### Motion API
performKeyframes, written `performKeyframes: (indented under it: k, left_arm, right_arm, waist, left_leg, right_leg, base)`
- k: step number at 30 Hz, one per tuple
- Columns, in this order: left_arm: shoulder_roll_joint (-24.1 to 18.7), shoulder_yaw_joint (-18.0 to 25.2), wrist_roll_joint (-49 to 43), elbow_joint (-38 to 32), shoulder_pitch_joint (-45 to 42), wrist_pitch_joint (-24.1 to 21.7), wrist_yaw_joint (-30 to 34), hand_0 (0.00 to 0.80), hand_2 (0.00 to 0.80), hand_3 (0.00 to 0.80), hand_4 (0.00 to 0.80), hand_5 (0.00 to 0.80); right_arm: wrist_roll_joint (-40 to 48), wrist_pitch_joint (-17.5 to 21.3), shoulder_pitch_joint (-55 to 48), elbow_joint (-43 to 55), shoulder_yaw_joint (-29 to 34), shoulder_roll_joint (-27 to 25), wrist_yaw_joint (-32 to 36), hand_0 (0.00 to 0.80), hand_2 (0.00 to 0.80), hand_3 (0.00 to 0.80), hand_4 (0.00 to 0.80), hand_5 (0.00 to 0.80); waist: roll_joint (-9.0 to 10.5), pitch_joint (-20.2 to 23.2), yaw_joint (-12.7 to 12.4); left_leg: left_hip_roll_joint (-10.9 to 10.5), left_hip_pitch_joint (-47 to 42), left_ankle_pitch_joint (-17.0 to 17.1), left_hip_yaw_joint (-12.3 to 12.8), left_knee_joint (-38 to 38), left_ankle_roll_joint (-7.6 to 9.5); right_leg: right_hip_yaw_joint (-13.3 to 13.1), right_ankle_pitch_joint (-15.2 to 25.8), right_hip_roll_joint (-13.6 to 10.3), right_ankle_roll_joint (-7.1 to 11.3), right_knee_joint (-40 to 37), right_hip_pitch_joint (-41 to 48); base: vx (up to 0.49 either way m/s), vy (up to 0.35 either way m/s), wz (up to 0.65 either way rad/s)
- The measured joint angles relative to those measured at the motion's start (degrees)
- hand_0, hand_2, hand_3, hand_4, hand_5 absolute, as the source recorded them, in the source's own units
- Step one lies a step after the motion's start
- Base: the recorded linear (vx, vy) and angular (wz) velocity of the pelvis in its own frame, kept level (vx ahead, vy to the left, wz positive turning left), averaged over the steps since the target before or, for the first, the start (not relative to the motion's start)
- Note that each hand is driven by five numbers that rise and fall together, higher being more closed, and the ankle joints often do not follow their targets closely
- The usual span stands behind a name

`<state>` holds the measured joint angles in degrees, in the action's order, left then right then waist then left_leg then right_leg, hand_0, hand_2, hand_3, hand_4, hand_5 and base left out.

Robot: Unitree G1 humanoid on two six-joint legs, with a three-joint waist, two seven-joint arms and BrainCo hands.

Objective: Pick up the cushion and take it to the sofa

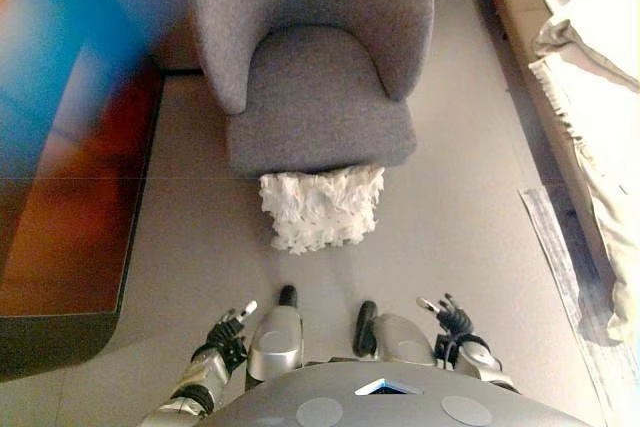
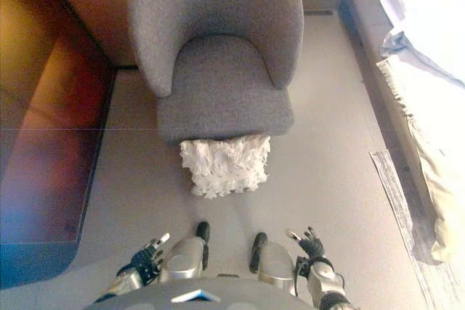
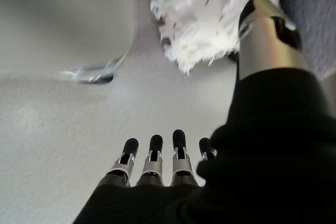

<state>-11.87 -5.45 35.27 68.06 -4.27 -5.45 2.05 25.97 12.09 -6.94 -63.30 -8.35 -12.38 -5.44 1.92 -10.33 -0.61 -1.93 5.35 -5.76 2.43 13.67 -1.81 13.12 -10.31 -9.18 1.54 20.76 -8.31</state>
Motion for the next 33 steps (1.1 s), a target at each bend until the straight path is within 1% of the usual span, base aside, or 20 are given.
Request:
performKeyframes:
  k: [1, 3, 5, 7, 9, 11, 12, 14, 17, 19, 21, 22, 24, 26, 27, 29, 30, 31, 32, 33]
  left_arm:
    - [-0.12, 0.04, -0.88, 0.4, 0.01, -0.04, 0.03, 0.0, 0.0, 0.0, 0.0, 0.0]
    - [0.17, 0.8, -0.93, 0.61, 0.39, -0.05, 0.04, 0.0, 0.0, 0.0, 0.0, 0.0]
    - [0.14, 1.02, -1.63, 0.38, 0.74, -0.06, 0.07, 0.0, 0.0, 0.0, 0.0, 0.0]
    - [-0.26, 1.25, -3.21, 0.39, 0.89, 0.0, 0.03, 0.0, 0.0, 0.0, 0.0, 0.0]
    - [-0.74, 1.52, -3.52, 0.54, 1.15, 0.01, -0.13, 0.0, 0.0, 0.0, 0.0, 0.0]
    - [-0.87, 1.73, -3.85, 0.7, 0.88, 0.0, -0.75, 0.0, 0.0, 0.0, 0.0, 0.0]
    - [-0.88, 2.09, -4.28, 0.69, 0.55, -0.16, -0.88, 0.0, 0.0, 0.0, 0.0, 0.0]
    - [0.24, 2.04, -5.24, 0.71, -0.63, -0.51, -0.79, 0.0, 0.0, 0.0, 0.0, 0.0]
    - [0.19, 1.99, -5.2, -0.59, -1.1, -0.67, -1.1, 0.0, 0.0, 0.0, 0.0, 0.0]
    - [-0.49, 1.57, -5.18, -3.06, -1.07, -0.62, -1.34, 0.0, 0.0, 0.0, 0.0, 0.0]
    - [-0.62, -0.15, -5.05, -4.17, -0.7, -0.85, -1.52, 0.0, 0.0, 0.0, 0.0, 0.0]
    - [-0.56, -0.63, -4.92, -4.28, -0.37, -1.06, -1.52, 0.0, 0.0, 0.0, 0.0, 0.0]
    - [-0.35, -1.67, -3.88, -4.62, 0.93, -1.15, -1.57, 0.0, 0.0, 0.0, 0.0, 0.0]
    - [0.26, -1.82, -2.67, -5.91, 1.31, -1.11, -1.65, 0.0, 0.0, 0.0, 0.0, 0.0]
    - [0.35, -1.76, -2.4, -6.26, 1.22, -0.99, -1.7, 0.0, 0.0, 0.0, 0.0, 0.0]
    - [0.77, -1.77, -1.84, -7.3, 0.83, -0.93, -1.73, 0.0, 0.0, 0.0, 0.0, 0.0]
    - [0.61, -1.79, -1.85, -8.24, 0.22, -1.27, -1.68, 0.0, 0.0, 0.0, 0.0, 0.0]
    - [-0.4, -1.79, -1.85, -8.18, -0.46, -1.44, -1.6, 0.0, 0.0, 0.0, 0.0, 0.0]
    - [-0.94, -1.19, -1.55, -7.7, -1.28, -1.54, -1.53, 0.0, 0.0, 0.0, 0.0, 0.0]
    - [-0.79, -0.97, -1.36, -6.73, -0.8, -1.28, -1.58, 0.0, 0.0, 0.0, 0.0, 0.0]
  right_arm:
    - [-0.04, 0.0, -0.44, -0.22, 0.78, -0.5, 0.14, 0.0, 0.0, 0.0, 0.0, 0.0]
    - [-0.11, 0.01, -1.79, -0.04, 1.01, -0.15, 0.81, 0.0, 0.0, 0.0, 0.0, 0.0]
    - [-0.16, 0.03, -2.73, -0.11, 1.23, 1.1, 1.27, 0.0, 0.0, 0.0, 0.0, 0.0]
    - [-0.32, 0.02, -3.67, -0.65, 1.46, 2.52, 1.44, 0.0, 0.0, 0.0, 0.0, 0.0]
    - [-0.57, 0.02, -4.08, -0.97, 1.49, 3.0, 1.52, 0.0, 0.0, 0.0, 0.0, 0.0]
    - [-1.21, -0.04, -4.59, -0.95, 2.01, 3.04, 1.6, 0.0, 0.0, 0.0, 0.0, 0.0]
    - [-1.9, -0.08, -4.63, -0.58, 1.97, 2.81, 1.52, 0.0, 0.0, 0.0, 0.0, 0.0]
    - [-2.65, -0.4, -4.52, 0.95, 1.66, -0.24, 2.0, 0.0, 0.0, 0.0, 0.0, 0.0]
    - [-4.02, -1.28, -4.03, 2.21, 1.95, -2.04, 2.49, 0.0, 0.0, 0.0, 0.0, 0.0]
    - [-3.39, -1.29, -3.75, 2.37, 1.87, -2.0, 2.17, 0.0, 0.0, 0.0, 0.0, 0.0]
    - [-2.02, -1.24, -2.53, 1.95, 1.87, -2.03, 1.94, 0.0, 0.0, 0.0, 0.0, 0.0]
    - [-1.51, -1.12, -1.24, 1.95, 1.85, -2.27, 1.92, 0.0, 0.0, 0.0, 0.0, 0.0]
    - [-0.32, -0.89, 1.57, 1.94, 1.25, -2.78, 1.9, 0.0, 0.0, 0.0, 0.0, 0.0]
    - [0.43, -0.85, 2.52, 2.04, 0.67, -3.23, 1.89, 0.0, 0.0, 0.0, 0.0, 0.0]
    - [0.51, -0.83, 3.12, 1.92, 0.65, -2.56, 1.74, 0.0, 0.0, 0.0, 0.0, 0.0]
    - [0.52, -0.68, 2.72, 2.01, -0.34, -1.38, 1.69, 0.0, 0.0, 0.0, 0.0, 0.0]
    - [0.7, -0.69, 2.6, 2.02, -0.47, -0.95, 1.17, 0.0, 0.0, 0.0, 0.0, 0.0]
    - [0.62, -0.7, 1.86, 1.84, -0.6, -1.08, 0.73, 0.0, 0.0, 0.0, 0.0, 0.0]
    - [0.63, -0.69, 1.71, 1.73, -0.57, -0.96, 0.18, 0.0, 0.0, 0.0, 0.0, 0.0]
    - [0.51, -0.47, 2.5, 1.82, 0.24, -1.23, -0.53, 0.0, 0.0, 0.0, 0.0, 0.0]
  waist:
    - [-0.3, -0.05, 1.11]
    - [-1.17, -0.94, 1.61]
    - [-1.63, -1.33, 1.78]
    - [0.48, -1.29, 2.99]
    - [1.64, -1.39, 2.92]
    - [1.6, -1.1, 3.6]
    - [2.04, -0.98, 4.41]
    - [-0.09, 0.12, 4.15]
    - [0.1, 0.69, 3.45]
    - [0.99, 0.78, 2.04]
    - [0.62, 0.14, 0.66]
    - [0.15, -0.36, 0.65]
    - [-1.07, -1.88, 0.18]
    - [-3.22, -3.1, -0.51]
    - [-3.36, -3.88, -1.07]
    - [-3.57, -4.85, -3.4]
    - [-4.02, -5.2, -3.76]
    - [-2.45, -4.67, -3.59]
    - [0.04, -3.87, -3.75]
    - [-0.8, -4.99, -3.38]
  left_leg:
    - [-0.72, -2.69, -0.97, 0.45, -2.8, 2.27]
    - [-0.59, -5.01, -0.43, -1.4, -4.58, 3.25]
    - [-0.21, -5.24, -0.44, -4.26, -4.55, 3.1]
    - [-0.32, -5.75, -1.16, -6.31, -3.71, 1.99]
    - [0.24, -5.75, -2.26, -8.6, -2.66, 0.35]
    - [2.61, -7.07, -2.58, -9.49, -4.93, -0.2]
    - [2.97, -7.25, -3.52, -8.7, -0.99, -0.25]
    - [2.76, -4.44, -6.31, -6.58, 14.3, -2.23]
    - [2.78, -1.12, -0.88, -5.78, 16.09, -5.59]
    - [2.65, 1.56, 2.8, -5.79, 16.15, -4.76]
    - [3.62, 2.79, 2.35, -6.04, 14.08, -4.07]
    - [3.92, 3.71, 1.26, -5.98, 12.44, -2.82]
    - [4.41, 3.44, 1.31, -5.86, 1.63, -2.4]
    - [6.79, 1.11, 2.56, -5.66, -7.91, -1.77]
    - [7.62, 0.21, 4.74, -4.57, -8.53, -4.53]
    - [9.51, -0.84, 4.83, -0.56, -8.77, -4.11]
    - [11.43, -0.71, 3.76, 0.83, -6.68, -4.79]
    - [10.41, -1.89, 3.41, 0.91, -6.53, -5.13]
    - [8.53, -1.95, 2.97, 0.74, -5.8, -5.45]
    - [9.07, -0.64, 1.93, 0.33, -1.63, -5.14]
  right_leg:
    - [-0.71, -1.49, -0.9, 0.74, 3.07, -0.36]
    - [-4.34, -3.52, -1.65, 3.08, 8.3, -4.0]
    - [-6.37, -0.02, -2.89, 7.97, -0.52, -4.32]
    - [-7.16, 3.96, -5.57, 9.25, -6.68, -3.82]
    - [-7.82, 8.14, -5.89, 8.92, -8.32, -3.08]
    - [-7.82, 9.24, -3.38, 7.03, -7.0, -1.85]
    - [-7.3, 9.3, -3.19, 4.35, -6.5, -1.69]
    - [-6.39, 9.0, -1.71, 2.63, -6.66, -0.74]
    - [-5.81, 8.94, -1.37, 2.28, -8.59, 0.04]
    - [-4.36, 10.43, -1.94, 1.16, -11.42, 0.08]
    - [-3.73, 11.13, -1.12, -0.34, -12.38, -0.84]
    - [-3.45, 11.34, -0.89, -0.63, -12.68, -1.74]
    - [-3.53, 11.53, 0.0, -0.5, -13.1, -2.97]
    - [-3.79, 11.6, 2.37, -0.05, -12.66, -3.17]
    - [-4.19, 11.52, 2.98, 0.19, -12.92, -2.91]
    - [-3.51, 11.17, 4.34, 0.23, -11.87, -1.48]
    - [-2.31, 6.37, 5.25, -1.3, -2.04, -2.5]
    - [-1.98, 2.58, 4.86, -0.84, 1.43, -1.59]
    - [-4.0, -1.5, 3.67, -0.93, -1.18, -0.51]
    - [-4.77, -0.54, 4.03, -1.43, -2.0, 0.48]
  base:
    - [0.569, -0.204, 0.18]
    - [0.553, -0.247, 0.02]
    - [0.508, -0.279, 0.29]
    - [0.492, -0.281, 0.55]
    - [0.445, -0.265, 0.61]
    - [0.345, -0.251, 0.78]
    - [0.299, -0.278, 0.66]
    - [0.259, -0.249, 0.35]
    - [0.108, -0.158, 0.43]
    - [-0.02, -0.041, 0.42]
    - [-0.006, 0.028, 0.38]
    - [0.114, 0.059, 0.3]
    - [0.232, 0.083, 0.29]
    - [0.398, 0.146, 0.11]
    - [0.449, 0.18, -0.27]
    - [0.469, 0.21, -0.39]
    - [0.353, 0.194, -0.3]
    - [0.34, 0.196, -0.29]
    - [0.413, 0.226, -0.3]
    - [0.464, 0.216, -0.41]
